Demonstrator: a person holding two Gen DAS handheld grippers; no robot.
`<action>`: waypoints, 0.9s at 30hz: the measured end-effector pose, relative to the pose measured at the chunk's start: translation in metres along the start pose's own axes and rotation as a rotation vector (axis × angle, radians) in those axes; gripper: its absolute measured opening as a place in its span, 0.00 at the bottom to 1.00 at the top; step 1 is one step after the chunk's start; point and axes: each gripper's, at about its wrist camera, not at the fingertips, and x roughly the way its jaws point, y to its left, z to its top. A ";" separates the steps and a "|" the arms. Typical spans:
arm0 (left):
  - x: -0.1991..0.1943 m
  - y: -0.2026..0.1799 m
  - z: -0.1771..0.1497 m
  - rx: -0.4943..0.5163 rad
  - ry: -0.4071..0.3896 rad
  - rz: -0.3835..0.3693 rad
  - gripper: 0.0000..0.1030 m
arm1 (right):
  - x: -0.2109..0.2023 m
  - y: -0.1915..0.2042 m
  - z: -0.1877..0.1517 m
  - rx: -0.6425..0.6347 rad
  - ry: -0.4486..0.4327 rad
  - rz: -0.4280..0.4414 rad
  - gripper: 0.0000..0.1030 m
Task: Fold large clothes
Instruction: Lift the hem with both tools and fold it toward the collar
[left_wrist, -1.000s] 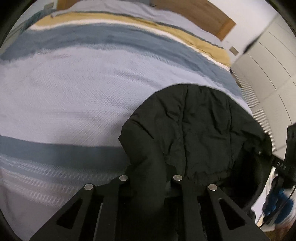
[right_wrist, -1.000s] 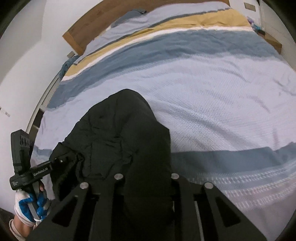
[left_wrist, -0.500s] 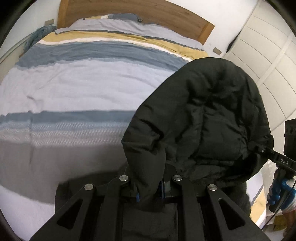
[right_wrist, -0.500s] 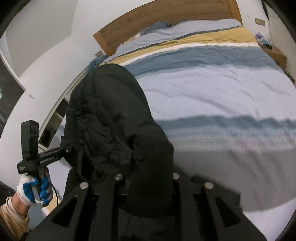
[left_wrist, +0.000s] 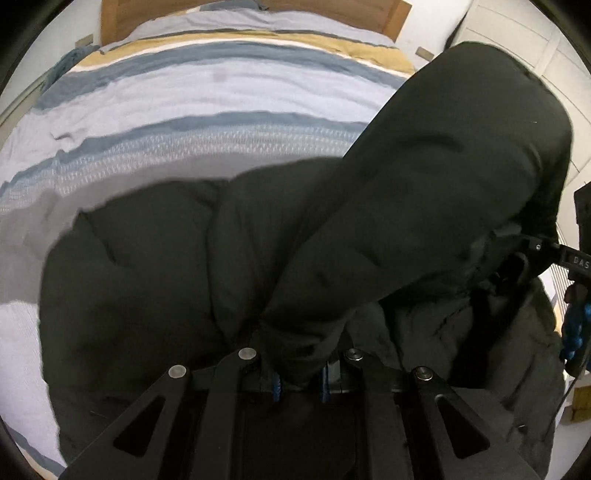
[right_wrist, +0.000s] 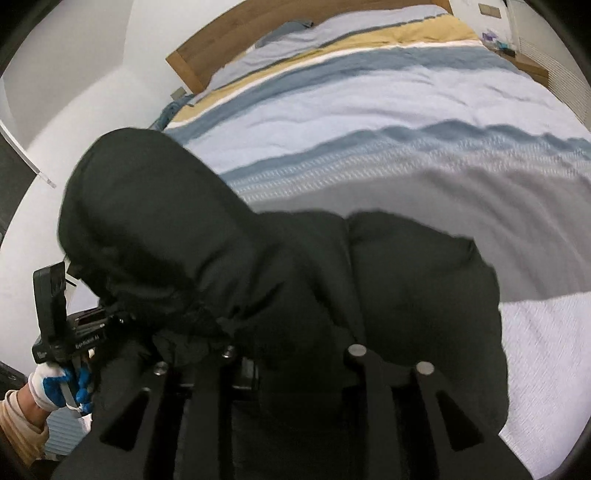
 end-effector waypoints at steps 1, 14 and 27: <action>-0.001 0.001 -0.001 -0.016 -0.006 -0.007 0.16 | 0.000 0.002 -0.001 -0.003 -0.003 -0.001 0.25; -0.012 0.000 0.001 0.007 -0.023 0.062 0.19 | -0.014 0.002 -0.016 -0.119 0.062 -0.184 0.49; -0.108 -0.008 -0.042 -0.039 -0.069 0.027 0.68 | -0.095 0.010 -0.040 -0.091 0.003 -0.183 0.51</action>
